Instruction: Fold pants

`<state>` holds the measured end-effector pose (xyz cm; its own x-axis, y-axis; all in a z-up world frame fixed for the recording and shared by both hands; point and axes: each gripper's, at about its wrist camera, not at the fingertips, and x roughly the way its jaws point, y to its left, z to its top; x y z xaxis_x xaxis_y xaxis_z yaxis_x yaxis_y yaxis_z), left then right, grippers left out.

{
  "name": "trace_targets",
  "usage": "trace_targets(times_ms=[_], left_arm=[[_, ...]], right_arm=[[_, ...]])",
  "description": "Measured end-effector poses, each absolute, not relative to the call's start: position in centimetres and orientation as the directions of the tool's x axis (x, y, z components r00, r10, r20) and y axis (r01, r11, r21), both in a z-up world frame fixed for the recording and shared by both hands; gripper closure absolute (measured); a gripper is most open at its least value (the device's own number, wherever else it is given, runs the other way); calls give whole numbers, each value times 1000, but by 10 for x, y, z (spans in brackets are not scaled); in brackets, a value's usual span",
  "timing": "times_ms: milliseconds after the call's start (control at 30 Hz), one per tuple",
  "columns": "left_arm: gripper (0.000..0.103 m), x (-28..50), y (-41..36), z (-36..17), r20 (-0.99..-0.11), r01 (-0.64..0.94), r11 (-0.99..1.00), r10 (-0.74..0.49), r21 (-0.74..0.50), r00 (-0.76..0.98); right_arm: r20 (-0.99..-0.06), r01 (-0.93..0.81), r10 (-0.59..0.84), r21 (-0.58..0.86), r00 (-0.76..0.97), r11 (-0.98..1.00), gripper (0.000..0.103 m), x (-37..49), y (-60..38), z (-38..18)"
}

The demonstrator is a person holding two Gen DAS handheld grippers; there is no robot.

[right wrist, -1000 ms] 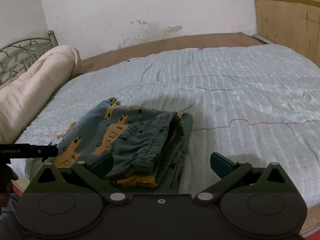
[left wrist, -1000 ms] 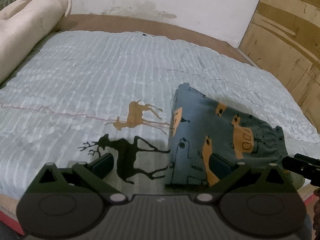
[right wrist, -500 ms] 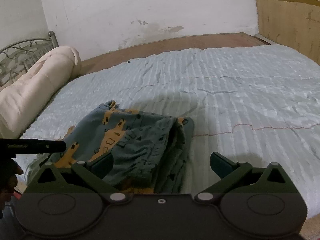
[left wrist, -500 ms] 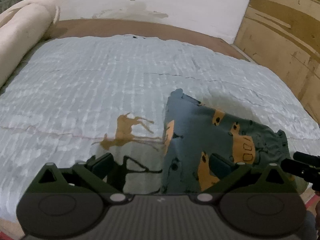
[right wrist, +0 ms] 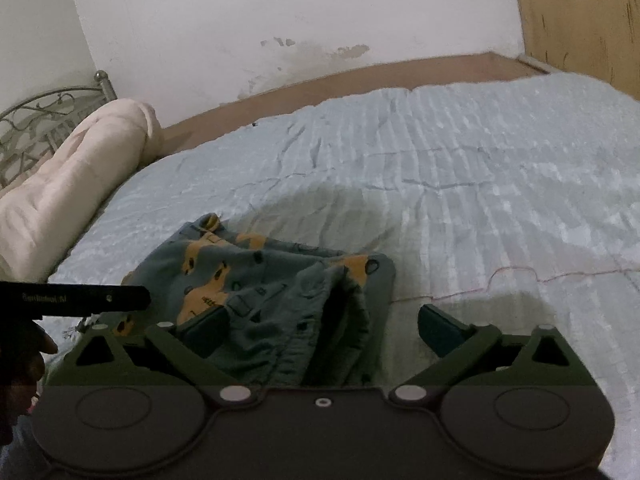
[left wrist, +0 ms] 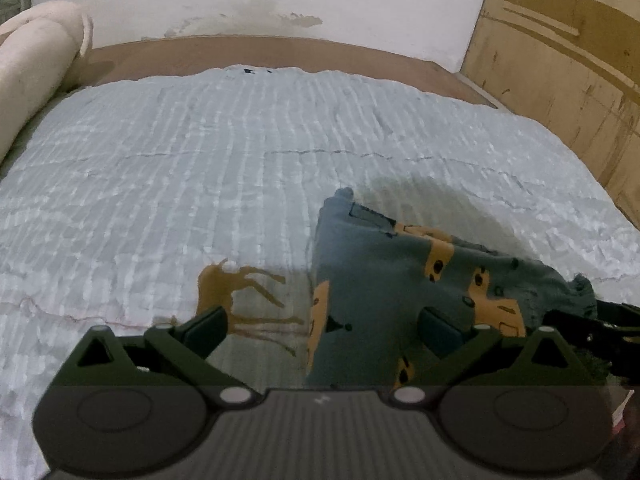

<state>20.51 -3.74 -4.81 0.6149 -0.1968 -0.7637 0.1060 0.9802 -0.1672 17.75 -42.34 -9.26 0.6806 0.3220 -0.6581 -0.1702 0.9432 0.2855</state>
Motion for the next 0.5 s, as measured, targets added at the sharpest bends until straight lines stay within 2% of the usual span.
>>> trace_targets(times_ms=[167, 400, 500], left_arm=[[0, 209, -35, -53, -772, 125, 974, -226, -189, 594], [1, 205, -32, -51, -771, 152, 963, -269, -222, 577], [7, 203, -33, -47, -763, 167, 956, -295, -243, 575]], right_arm=[[-662, -144, 331, 321, 672, 936, 11, 181, -426, -99], [-652, -148, 365, 364, 665, 920, 30, 178, -430, -98], [-650, -136, 361, 370, 669, 919, 37, 177, -430, -98]])
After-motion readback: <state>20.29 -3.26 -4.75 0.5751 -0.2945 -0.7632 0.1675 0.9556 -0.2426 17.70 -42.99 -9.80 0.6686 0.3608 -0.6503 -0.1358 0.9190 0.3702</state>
